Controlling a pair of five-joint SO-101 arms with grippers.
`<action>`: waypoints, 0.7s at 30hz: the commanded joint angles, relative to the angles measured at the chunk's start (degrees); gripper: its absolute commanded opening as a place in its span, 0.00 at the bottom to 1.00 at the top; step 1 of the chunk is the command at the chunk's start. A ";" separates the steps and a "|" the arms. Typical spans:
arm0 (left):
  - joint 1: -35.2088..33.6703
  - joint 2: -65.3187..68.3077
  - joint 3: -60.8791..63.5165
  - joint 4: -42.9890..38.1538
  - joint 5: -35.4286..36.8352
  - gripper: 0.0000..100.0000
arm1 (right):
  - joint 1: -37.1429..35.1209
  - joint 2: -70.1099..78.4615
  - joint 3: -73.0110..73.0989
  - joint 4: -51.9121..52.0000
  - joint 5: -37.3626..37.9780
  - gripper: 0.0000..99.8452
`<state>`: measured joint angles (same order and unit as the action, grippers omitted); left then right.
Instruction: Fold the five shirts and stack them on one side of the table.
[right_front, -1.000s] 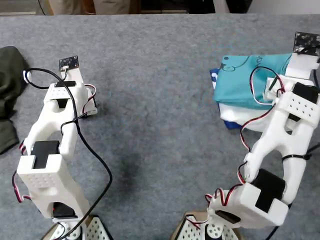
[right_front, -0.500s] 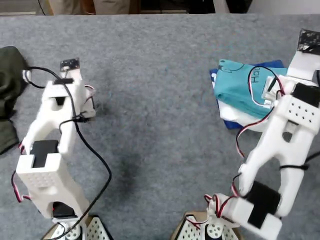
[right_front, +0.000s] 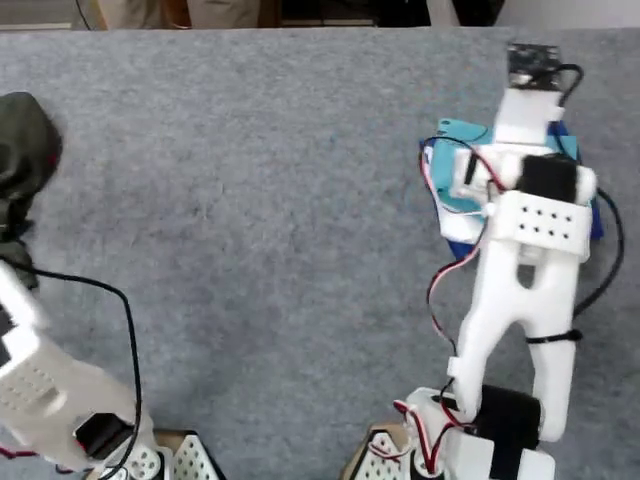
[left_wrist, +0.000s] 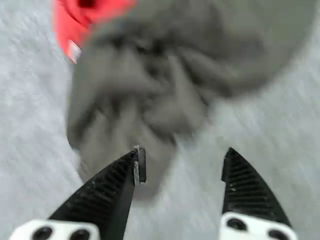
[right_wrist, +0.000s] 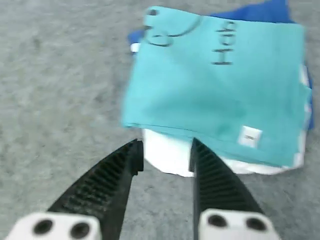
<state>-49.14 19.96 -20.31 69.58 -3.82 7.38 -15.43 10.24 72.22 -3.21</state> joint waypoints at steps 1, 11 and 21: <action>-1.67 9.45 5.71 -15.91 -0.53 0.26 | -4.00 -1.89 -1.01 -0.88 -4.92 0.18; 1.32 17.01 -10.64 6.42 -1.76 0.04 | -7.25 -2.15 6.46 -7.38 -8.35 0.18; 26.81 1.63 -1.32 31.12 -5.36 0.02 | -7.43 -2.51 6.99 -7.12 -8.70 0.18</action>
<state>-30.07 31.12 -27.69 98.42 -10.15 0.62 -15.52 17.01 65.89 -11.38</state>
